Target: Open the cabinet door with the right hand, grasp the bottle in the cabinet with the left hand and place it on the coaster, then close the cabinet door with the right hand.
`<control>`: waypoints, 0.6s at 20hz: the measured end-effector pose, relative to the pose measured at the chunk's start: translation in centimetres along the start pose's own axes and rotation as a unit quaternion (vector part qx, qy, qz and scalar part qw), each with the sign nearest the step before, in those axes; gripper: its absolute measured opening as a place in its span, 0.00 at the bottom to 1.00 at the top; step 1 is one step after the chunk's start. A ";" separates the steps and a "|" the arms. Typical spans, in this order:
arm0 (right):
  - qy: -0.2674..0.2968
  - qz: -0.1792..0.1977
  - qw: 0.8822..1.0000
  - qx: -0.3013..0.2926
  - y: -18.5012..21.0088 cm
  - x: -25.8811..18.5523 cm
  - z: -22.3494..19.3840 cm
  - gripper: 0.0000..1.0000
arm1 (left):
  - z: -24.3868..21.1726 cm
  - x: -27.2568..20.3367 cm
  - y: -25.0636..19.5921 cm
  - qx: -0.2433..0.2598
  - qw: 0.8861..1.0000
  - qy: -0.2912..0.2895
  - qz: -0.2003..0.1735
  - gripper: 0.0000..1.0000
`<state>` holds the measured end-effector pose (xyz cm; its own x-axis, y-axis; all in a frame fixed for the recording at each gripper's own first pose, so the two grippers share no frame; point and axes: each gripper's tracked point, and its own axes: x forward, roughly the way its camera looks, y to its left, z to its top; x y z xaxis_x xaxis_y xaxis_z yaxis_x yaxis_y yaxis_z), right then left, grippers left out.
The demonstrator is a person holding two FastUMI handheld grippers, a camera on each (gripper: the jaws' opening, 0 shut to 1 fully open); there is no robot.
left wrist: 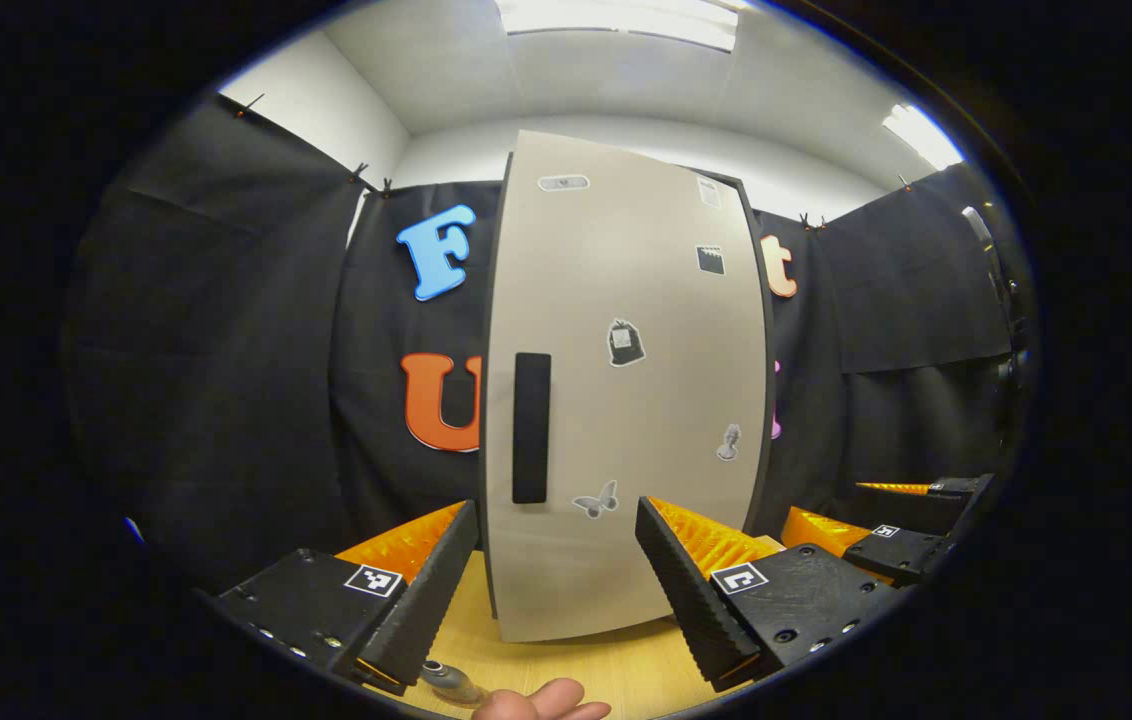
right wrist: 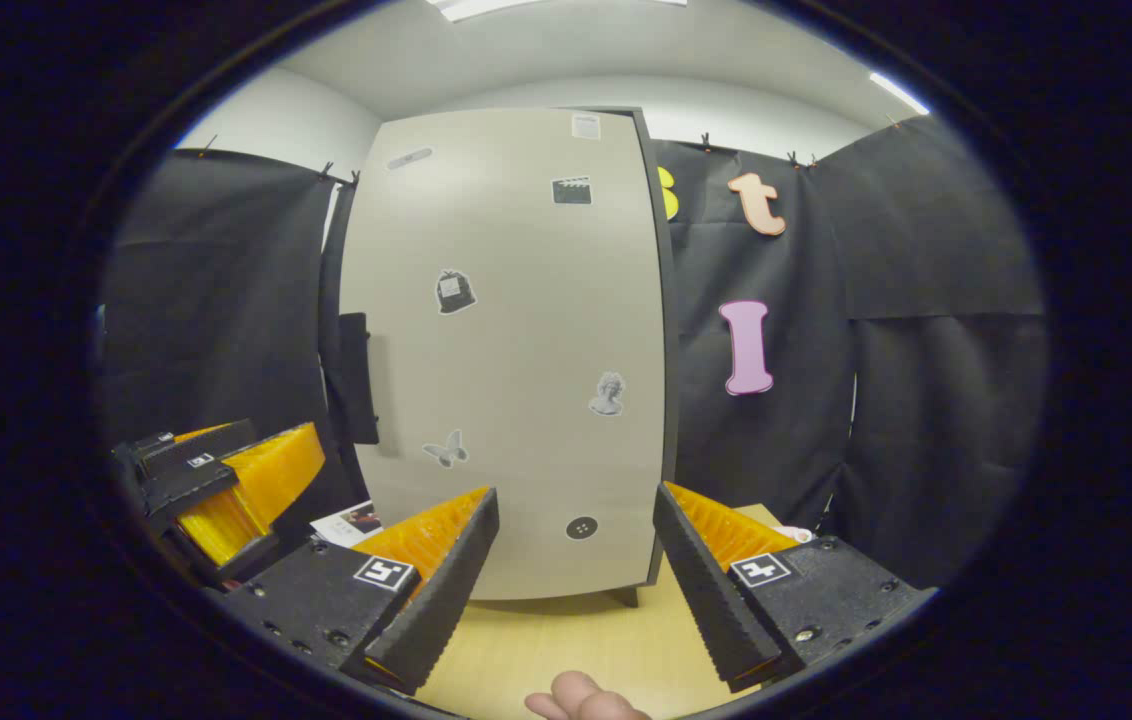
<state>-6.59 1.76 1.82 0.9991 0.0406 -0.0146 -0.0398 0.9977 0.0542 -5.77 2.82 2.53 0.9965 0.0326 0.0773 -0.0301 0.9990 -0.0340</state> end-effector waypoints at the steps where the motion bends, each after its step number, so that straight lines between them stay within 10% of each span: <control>1: 0.001 0.005 1.000 0.001 0.2 -0.2 -0.1 0.96 | -0.4 0.2 0.1 -0.009 1.000 0.004 0.001 0.96; 12: -0.090 0.048 0.994 -0.031 2.1 -2.9 3.5 1.00 | 0.5 -0.7 -2.3 0.009 0.999 -0.019 -0.041 0.95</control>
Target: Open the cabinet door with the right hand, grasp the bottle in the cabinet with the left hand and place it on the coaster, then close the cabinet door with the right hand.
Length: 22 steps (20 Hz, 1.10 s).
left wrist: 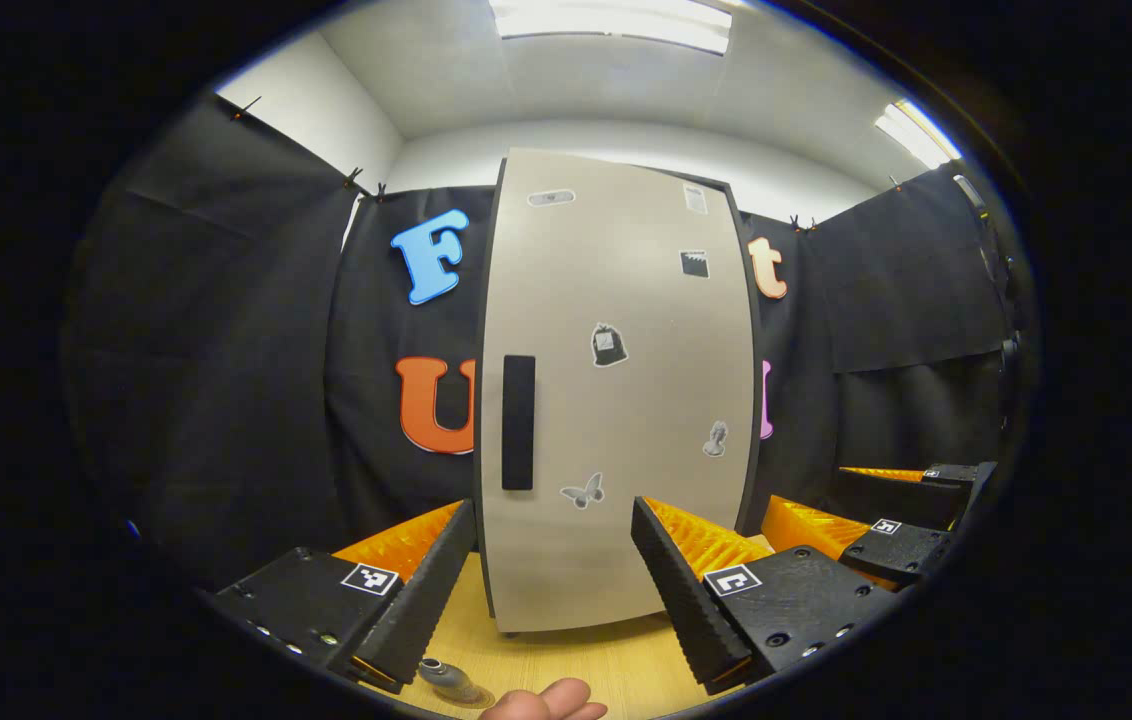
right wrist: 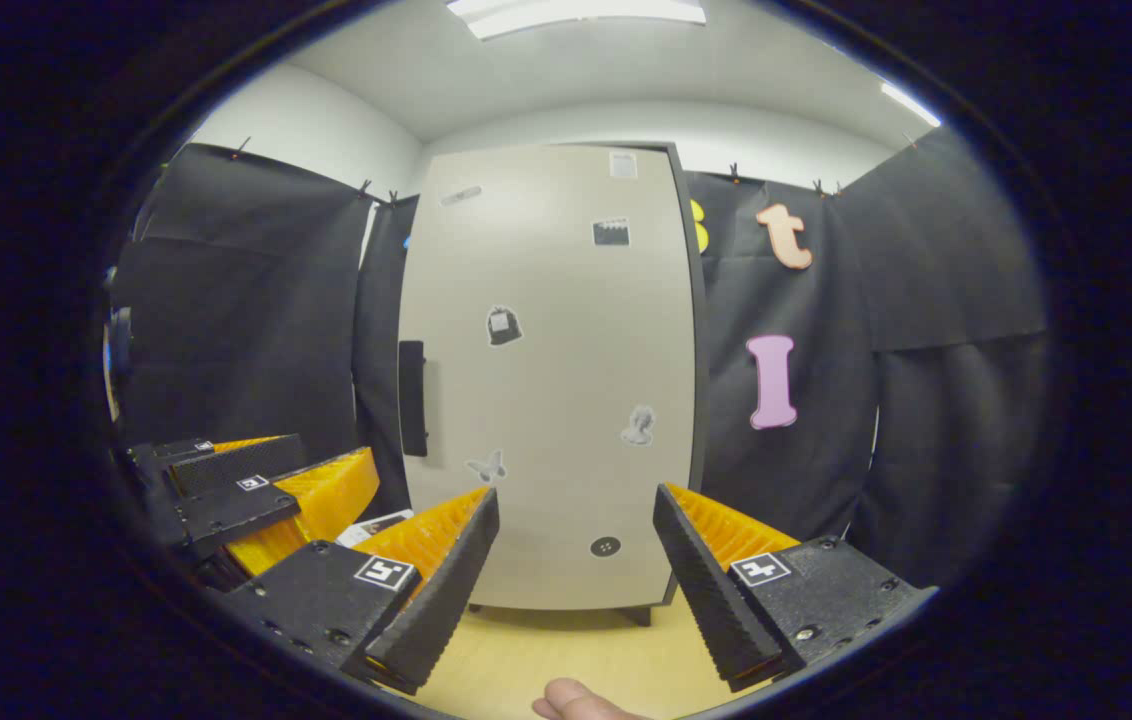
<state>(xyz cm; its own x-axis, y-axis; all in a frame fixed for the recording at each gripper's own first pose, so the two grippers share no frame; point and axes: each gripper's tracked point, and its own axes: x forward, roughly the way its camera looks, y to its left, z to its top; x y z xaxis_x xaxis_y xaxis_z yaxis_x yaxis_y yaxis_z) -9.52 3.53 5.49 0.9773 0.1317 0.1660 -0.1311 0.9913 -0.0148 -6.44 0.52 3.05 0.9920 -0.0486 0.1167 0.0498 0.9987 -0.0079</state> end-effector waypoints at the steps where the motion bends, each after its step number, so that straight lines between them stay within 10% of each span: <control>1: -0.016 0.007 1.000 0.005 0.5 -0.2 0.5 0.99 | -0.1 0.0 -0.3 0.000 1.000 -0.002 -0.005 0.95; 22: 0.054 0.016 0.997 0.051 -0.1 -0.2 -2.3 1.00 | -0.7 0.3 -1.3 -0.024 0.999 0.011 -0.038 0.95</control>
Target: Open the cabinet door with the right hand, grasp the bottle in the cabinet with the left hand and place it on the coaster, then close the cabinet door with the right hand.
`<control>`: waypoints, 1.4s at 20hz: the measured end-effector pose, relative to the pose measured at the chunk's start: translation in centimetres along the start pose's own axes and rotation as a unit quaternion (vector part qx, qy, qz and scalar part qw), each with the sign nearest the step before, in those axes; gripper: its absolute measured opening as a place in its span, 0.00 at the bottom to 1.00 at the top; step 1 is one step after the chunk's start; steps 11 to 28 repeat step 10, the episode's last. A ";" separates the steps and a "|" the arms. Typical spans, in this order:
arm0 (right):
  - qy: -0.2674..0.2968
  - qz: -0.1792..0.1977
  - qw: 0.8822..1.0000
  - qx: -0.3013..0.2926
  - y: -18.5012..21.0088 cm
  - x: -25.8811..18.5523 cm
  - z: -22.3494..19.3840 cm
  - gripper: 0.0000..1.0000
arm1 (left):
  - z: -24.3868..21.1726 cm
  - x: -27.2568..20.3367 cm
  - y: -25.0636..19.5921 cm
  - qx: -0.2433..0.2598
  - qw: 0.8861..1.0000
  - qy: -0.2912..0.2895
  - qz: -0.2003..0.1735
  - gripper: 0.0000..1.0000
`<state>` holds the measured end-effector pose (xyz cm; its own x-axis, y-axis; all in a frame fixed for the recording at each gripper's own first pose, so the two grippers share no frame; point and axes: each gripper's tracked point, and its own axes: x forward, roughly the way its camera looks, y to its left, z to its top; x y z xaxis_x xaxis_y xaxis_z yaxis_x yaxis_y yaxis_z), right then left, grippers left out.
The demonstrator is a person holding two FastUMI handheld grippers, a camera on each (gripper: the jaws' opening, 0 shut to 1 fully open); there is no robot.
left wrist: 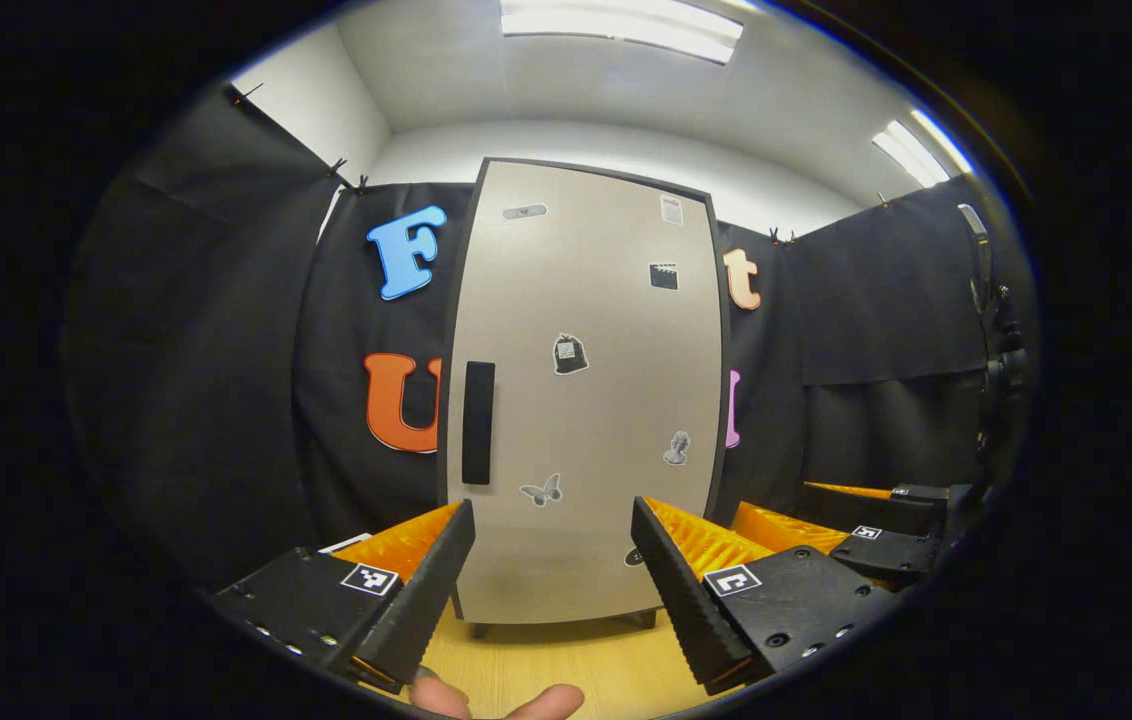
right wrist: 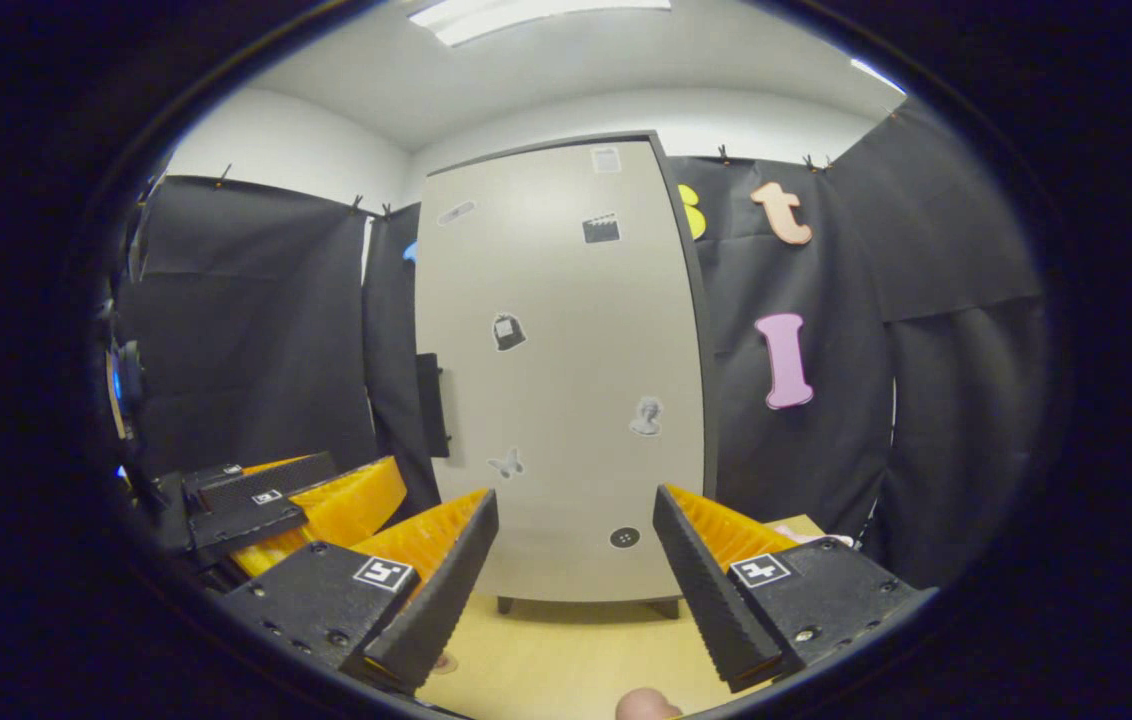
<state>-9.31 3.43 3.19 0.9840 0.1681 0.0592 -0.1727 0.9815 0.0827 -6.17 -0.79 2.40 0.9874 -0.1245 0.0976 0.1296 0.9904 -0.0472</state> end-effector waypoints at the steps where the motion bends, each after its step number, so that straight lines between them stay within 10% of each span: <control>1: 0.002 0.002 1.000 0.001 0.1 -0.2 -0.2 1.00 | 0.3 0.0 -0.1 0.001 1.000 -0.005 -0.002 0.95; 28: 0.006 -0.003 1.000 0.008 -0.4 -0.1 -0.5 1.00 | 0.1 -0.1 0.8 0.011 1.000 0.001 0.015 0.93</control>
